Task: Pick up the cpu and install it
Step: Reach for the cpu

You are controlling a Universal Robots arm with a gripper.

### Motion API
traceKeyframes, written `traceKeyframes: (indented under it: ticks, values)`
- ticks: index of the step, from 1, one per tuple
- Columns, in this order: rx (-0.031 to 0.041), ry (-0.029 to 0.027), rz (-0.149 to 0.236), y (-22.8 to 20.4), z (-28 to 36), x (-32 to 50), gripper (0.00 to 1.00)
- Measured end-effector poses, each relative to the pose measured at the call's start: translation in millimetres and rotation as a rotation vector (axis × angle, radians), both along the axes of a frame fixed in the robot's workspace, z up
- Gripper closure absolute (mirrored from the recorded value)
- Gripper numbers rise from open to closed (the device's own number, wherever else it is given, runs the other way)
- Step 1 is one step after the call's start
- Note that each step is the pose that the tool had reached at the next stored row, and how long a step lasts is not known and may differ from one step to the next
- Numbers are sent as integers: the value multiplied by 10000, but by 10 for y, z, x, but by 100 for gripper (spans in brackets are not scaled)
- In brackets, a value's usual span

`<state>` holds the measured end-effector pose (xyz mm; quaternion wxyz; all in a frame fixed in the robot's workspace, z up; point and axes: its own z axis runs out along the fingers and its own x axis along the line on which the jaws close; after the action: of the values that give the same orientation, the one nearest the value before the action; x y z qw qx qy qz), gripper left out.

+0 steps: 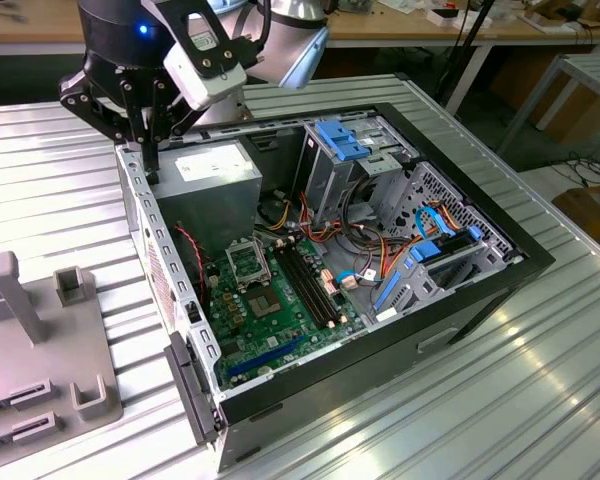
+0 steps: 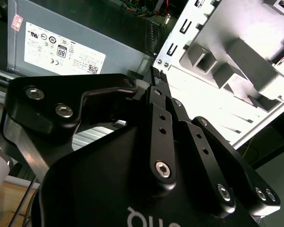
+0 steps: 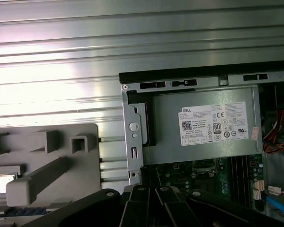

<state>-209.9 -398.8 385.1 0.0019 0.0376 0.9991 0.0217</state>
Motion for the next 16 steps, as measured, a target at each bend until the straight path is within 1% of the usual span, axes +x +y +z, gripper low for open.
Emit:
traceKeyframes:
  ticks: [4,16]
  values:
    - [0,0,0,0,0,-12,88]
    - [0,0,0,0,0,-82,88]
